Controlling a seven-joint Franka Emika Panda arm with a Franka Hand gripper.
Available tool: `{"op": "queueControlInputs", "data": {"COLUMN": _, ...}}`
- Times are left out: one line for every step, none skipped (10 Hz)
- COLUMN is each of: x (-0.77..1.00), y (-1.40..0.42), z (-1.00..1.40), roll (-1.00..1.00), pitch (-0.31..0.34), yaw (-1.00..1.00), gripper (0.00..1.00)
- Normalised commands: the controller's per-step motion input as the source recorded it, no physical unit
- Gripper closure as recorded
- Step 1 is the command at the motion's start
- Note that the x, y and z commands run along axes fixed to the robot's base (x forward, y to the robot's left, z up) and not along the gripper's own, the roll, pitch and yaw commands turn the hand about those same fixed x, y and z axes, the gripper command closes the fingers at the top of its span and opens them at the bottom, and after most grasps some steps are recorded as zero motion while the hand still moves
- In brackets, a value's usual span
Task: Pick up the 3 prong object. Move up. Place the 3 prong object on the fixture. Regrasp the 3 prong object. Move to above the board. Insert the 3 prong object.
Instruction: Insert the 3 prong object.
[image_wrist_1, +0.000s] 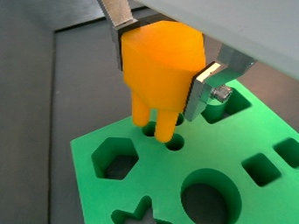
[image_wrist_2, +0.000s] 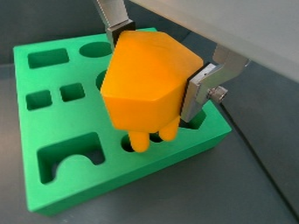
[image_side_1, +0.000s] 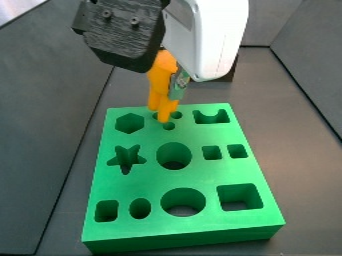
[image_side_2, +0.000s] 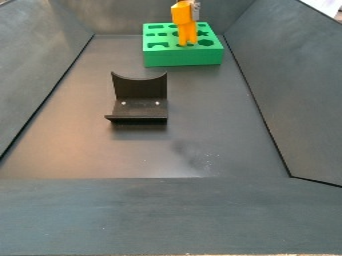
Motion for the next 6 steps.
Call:
{"op": "queueControlInputs", "data": {"x": 0.00, "y": 0.00, "z": -0.12, "roll": -0.23, "pitch": -0.184, "yaw": -0.17, "gripper": 1.00}}
{"op": "queueControlInputs", "data": {"x": -0.03, "y": 0.00, "z": -0.16, "roll": -0.22, "pitch": -0.296, "yaw": -0.09, "gripper": 1.00}}
{"op": "queueControlInputs", "data": {"x": -0.21, "y": 0.00, "z": -0.18, "roll": -0.09, "pitch": -0.257, "yaw": -0.01, "gripper": 1.00}}
{"op": "queueControlInputs", "data": {"x": -0.23, "y": 0.00, "z": -0.34, "roll": -0.06, "pitch": -0.261, "yaw": 0.00, "gripper": 1.00}}
{"op": "queueControlInputs", "data": {"x": -0.19, "y": 0.00, "z": -0.33, "roll": 0.00, "pitch": -0.220, "yaw": 0.00, "gripper": 1.00}}
{"op": "queueControlInputs", "data": {"x": -0.11, "y": 0.00, "z": -0.33, "roll": 0.00, "pitch": -0.190, "yaw": 0.15, "gripper": 1.00}}
